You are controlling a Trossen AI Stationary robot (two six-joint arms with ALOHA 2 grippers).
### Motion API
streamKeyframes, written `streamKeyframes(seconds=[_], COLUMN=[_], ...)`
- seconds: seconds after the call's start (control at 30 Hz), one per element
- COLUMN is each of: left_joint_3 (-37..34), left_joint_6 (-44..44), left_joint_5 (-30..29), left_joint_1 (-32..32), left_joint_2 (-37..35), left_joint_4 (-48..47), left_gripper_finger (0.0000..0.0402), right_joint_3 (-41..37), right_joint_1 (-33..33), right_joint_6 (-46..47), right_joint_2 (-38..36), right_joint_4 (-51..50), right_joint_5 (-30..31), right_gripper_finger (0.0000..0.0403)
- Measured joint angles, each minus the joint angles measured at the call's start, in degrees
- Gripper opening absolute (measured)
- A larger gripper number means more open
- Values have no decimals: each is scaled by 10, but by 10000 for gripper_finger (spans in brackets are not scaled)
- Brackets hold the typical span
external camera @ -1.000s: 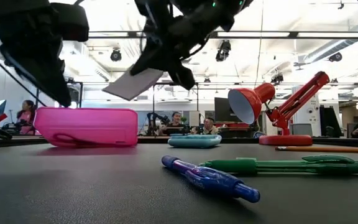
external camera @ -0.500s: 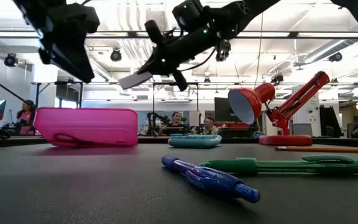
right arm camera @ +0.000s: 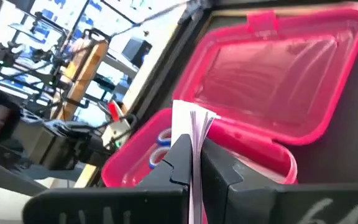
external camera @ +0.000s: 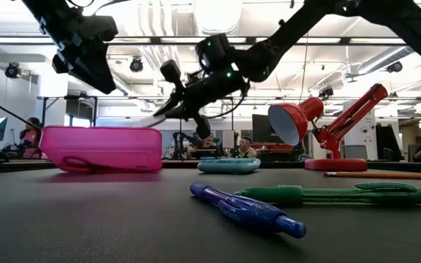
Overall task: Pack school essentials
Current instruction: Put the white sticky note into the pink supply box
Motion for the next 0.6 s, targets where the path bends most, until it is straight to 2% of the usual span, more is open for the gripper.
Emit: streamKeyframes(seconds=[0.27, 0.6], left_joint_3=[0, -2], left_joint_6=[2, 0], left_joint_5=[1, 2], left_joint_1=[3, 3], left_joint_2=[-2, -1], left_joint_4=[1, 1], left_gripper_finger=[123, 123], right_joint_3=[4, 34], right_joint_1=[13, 29], right_joint_6=[38, 23], right_joint_2=[40, 60], right_joint_4=[20, 25], right_joint_5=[-1, -5], right_gripper_finger=[8, 9])
